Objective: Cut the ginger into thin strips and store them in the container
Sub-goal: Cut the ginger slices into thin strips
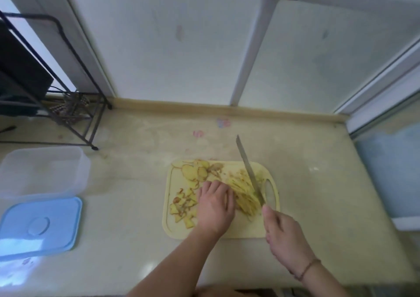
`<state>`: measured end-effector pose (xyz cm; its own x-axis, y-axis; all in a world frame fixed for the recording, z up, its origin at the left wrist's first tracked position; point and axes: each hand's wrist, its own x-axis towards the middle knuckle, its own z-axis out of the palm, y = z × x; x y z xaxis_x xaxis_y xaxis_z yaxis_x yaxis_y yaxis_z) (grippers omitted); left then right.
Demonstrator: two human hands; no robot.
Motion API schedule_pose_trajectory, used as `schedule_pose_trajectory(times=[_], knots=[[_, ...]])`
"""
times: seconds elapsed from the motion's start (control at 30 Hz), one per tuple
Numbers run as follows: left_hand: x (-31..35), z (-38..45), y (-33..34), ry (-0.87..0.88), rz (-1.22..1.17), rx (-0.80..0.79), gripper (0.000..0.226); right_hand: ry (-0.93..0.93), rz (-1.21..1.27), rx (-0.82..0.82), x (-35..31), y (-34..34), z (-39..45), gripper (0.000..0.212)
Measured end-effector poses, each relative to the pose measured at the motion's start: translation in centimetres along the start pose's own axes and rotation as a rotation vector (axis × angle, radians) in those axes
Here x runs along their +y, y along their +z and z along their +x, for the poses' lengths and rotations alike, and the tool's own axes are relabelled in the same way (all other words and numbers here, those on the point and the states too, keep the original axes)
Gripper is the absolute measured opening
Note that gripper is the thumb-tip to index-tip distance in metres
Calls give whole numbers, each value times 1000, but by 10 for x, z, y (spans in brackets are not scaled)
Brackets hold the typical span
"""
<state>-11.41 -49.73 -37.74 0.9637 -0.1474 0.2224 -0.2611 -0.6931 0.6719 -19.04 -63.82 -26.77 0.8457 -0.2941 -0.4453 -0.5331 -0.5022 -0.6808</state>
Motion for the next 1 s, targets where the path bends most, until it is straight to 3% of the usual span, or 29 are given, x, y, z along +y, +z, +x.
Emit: schedule_pose_trajectory(times=[0.13, 0.2, 0.27, 0.33, 0.4, 0.53, 0.63, 0.73, 0.77, 0.83, 0.9, 1.0], knots=[[-32, -4, -28, -76, -280, 189, 17, -166, -585, 87, 13, -5, -7, 58], [-38, -3, -41, 60, -268, 202, 16, -200, -813, 53, 21, -3, -8, 64], [-32, -1, -49, 289, -200, 121, 14, -245, -934, 35, 27, 0, -8, 93], [-17, 4, -50, 483, -115, -26, 8, -260, -982, 52, 33, 2, -8, 116], [-3, 8, -46, 548, 9, -170, 7, -292, -1003, 74, 34, 0, -10, 121], [7, 14, -34, 360, 146, -292, 23, -376, -1020, 61, 31, -3, -8, 87], [14, 22, -30, 309, 174, -386, 45, -436, -1044, 162, 46, -3, -1, 71], [21, 22, -27, 330, 167, -419, 54, -469, -1034, 59, 39, -14, 0, 99], [21, 19, -26, 348, 147, -359, 46, -509, -1019, 111, 42, -16, 3, 115], [21, 13, -26, 382, 85, -256, 29, -453, -988, 26, 41, -23, 7, 134], [25, 9, -26, 444, 83, -297, 23, -439, -1022, -58, 37, -29, 9, 136], [38, 8, -22, 407, 183, -369, 35, -458, -1012, -70, 41, -33, 14, 135]])
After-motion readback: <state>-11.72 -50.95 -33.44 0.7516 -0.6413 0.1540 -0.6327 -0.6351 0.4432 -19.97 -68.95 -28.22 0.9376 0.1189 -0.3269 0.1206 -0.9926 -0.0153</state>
